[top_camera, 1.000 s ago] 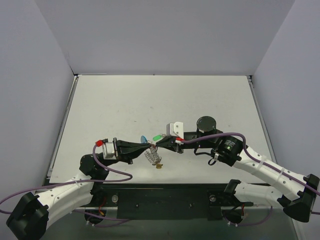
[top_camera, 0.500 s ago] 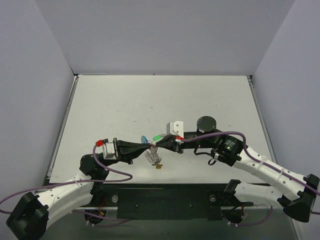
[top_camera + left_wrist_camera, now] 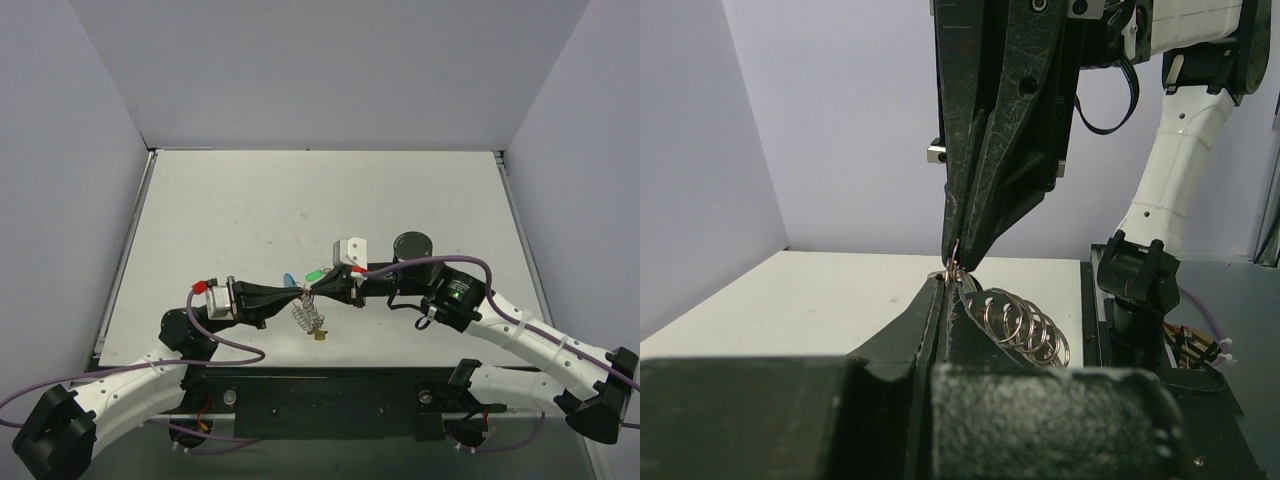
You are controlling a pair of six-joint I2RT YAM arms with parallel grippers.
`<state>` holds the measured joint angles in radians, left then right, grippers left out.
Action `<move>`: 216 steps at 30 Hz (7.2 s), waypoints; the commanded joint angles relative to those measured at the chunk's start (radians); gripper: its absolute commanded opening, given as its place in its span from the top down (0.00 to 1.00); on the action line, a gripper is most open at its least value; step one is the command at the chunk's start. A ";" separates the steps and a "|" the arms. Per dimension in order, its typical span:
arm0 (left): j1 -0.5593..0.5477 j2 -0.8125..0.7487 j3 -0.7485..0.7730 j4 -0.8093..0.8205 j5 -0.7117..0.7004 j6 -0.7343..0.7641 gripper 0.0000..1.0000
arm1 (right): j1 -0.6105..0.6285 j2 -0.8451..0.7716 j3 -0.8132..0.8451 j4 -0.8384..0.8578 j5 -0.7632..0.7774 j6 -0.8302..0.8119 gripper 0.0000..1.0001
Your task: Put the keys on the keyring
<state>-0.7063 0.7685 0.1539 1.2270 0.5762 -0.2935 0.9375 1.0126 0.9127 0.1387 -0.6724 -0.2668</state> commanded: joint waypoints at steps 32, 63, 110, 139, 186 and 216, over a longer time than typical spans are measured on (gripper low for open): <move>-0.027 -0.121 0.090 -0.258 -0.029 0.103 1.00 | 0.027 0.030 0.057 -0.028 -0.029 -0.011 1.00; -0.028 -0.130 0.073 -0.235 -0.021 0.096 1.00 | -0.017 0.006 0.058 -0.022 -0.023 0.003 1.00; -0.025 -0.124 0.072 -0.219 -0.016 0.088 1.00 | -0.016 0.017 0.040 -0.024 -0.030 0.005 1.00; -0.027 -0.127 0.072 -0.218 -0.013 0.085 1.00 | -0.008 0.030 0.034 -0.016 -0.030 0.003 1.00; -0.027 -0.135 0.124 -0.340 -0.013 0.088 1.00 | 0.007 0.052 0.035 -0.037 -0.009 -0.017 1.00; -0.019 -0.163 0.136 -0.400 -0.087 0.028 1.00 | 0.018 0.038 0.040 -0.119 -0.001 -0.114 1.00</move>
<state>-0.7303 0.6205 0.2287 0.7704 0.5415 -0.2520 0.9440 1.0595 0.9394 0.0219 -0.6567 -0.3714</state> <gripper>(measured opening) 0.018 0.004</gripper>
